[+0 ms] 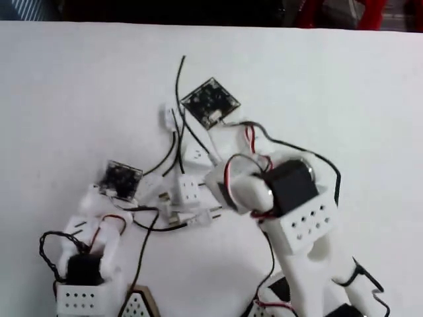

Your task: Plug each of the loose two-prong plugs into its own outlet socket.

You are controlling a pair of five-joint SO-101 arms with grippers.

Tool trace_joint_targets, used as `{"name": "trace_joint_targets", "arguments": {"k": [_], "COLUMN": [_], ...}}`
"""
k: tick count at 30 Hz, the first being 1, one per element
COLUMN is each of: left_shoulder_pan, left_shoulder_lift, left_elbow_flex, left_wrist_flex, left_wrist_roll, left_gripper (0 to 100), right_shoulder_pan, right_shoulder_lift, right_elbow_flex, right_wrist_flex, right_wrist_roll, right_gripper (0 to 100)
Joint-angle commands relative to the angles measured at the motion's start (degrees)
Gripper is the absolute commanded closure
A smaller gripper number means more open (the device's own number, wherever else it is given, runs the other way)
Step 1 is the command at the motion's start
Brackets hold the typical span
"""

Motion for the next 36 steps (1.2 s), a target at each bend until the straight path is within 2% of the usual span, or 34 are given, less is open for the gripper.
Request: {"name": "trace_joint_targets", "arguments": {"k": [1,4,12,19,23,29,32,36], "left_shoulder_pan": [-0.4,-0.3,0.1,2.2,6.7,11.5,13.5,19.8], "left_shoulder_lift": [-0.5,-0.5,-0.5,-0.5,-0.5,-0.5,-0.5,-0.5], "left_elbow_flex": [-7.3,-10.3,-9.4,-9.8,-9.8,-10.9,-15.1,-21.0], "left_wrist_flex": [-6.1,-10.4,-20.6,-25.4,-25.4,-24.8,-21.0,-14.9], "left_wrist_roll": [13.2,17.3,21.4,26.5,26.5,26.5,25.1,22.0], "left_gripper": [98,98,97,87,86,86,86,86], "right_shoulder_pan": [-2.4,-4.4,-11.6,-12.0,-12.1,-12.2,-12.2,-12.2], "right_shoulder_lift": [-6.2,-9.9,-17.5,-31.4,-41.4,-51.5,-51.8,-51.8], "right_elbow_flex": [4.6,10.9,26.5,44.8,56.4,63.5,64.2,64.2], "right_wrist_flex": [-7.8,-14.1,-26.7,-46.7,-53.8,-54.1,-52.5,-52.0], "right_wrist_roll": [-2.7,-3.9,-9.1,-10.2,-10.5,-10.0,-9.8,-9.8], "right_gripper": [98.1,98.1,98.1,98.1,98.1,98.2,98.2,98.2]}}
